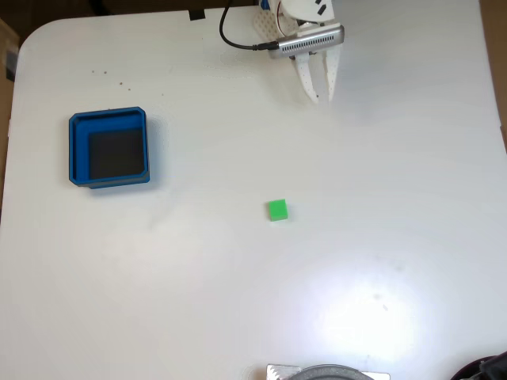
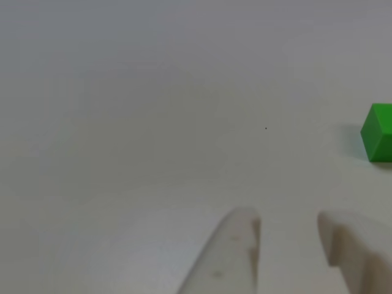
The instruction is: Pick up green cube and drop it in the blue box
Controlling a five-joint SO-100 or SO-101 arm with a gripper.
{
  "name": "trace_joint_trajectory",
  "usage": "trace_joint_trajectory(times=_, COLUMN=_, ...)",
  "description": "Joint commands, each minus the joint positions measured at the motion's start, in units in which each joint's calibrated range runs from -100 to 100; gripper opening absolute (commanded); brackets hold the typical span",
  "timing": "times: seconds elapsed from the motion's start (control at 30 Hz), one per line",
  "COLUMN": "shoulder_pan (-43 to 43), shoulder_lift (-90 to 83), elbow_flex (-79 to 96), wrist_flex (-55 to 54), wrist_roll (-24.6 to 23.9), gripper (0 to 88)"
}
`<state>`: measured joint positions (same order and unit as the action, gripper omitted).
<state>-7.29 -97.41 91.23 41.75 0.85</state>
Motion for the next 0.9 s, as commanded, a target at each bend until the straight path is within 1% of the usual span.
trace_joint_trajectory(times=0.0, shoulder_pan=-0.19, shoulder_lift=-0.58, elbow_flex=-0.48, wrist_flex=-0.37, wrist_roll=0.0, gripper=2.4)
trace_joint_trajectory(times=0.87, shoulder_pan=0.34, shoulder_lift=-0.58, elbow_flex=-0.48, wrist_flex=-0.37, wrist_roll=0.0, gripper=2.5)
